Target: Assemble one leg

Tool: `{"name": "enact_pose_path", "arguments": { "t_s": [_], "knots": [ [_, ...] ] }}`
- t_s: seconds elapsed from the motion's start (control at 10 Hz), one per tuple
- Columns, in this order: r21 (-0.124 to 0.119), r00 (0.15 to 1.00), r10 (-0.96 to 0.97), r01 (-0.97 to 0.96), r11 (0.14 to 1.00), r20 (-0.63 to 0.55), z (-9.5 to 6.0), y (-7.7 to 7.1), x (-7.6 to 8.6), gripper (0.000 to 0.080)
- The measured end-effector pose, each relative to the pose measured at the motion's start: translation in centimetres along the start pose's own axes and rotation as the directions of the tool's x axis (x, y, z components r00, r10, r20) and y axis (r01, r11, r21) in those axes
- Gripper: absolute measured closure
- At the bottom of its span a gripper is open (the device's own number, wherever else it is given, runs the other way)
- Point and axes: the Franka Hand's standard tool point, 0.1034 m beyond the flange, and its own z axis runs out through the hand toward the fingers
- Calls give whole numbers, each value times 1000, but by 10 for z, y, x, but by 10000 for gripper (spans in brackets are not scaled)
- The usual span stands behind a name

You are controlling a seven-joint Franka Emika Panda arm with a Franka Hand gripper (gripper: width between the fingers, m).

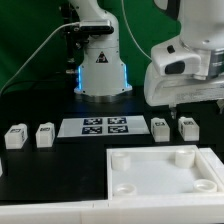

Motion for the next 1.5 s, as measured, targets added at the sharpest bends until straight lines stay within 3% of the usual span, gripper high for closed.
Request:
{"name": "enact_pose_path", "arguments": {
  "t_s": [0.2,0.3,0.5,0.7,1.1,1.5],
  "knots": [
    [-35,995,-27,30,999,98,8,-5,-3,150],
    [-39,974,-25,34,999,225,9,-2,-12,150],
    [-38,927,-15,31,999,375,13,1,-4,150],
    [-73,912,44,-15,997,408,31,-3,-10,150],
    [-89,906,42,-5,996,422,59,-8,-19,150],
    [-96,898,44,-2,995,438,67,-6,-26,150]
  ]
}}
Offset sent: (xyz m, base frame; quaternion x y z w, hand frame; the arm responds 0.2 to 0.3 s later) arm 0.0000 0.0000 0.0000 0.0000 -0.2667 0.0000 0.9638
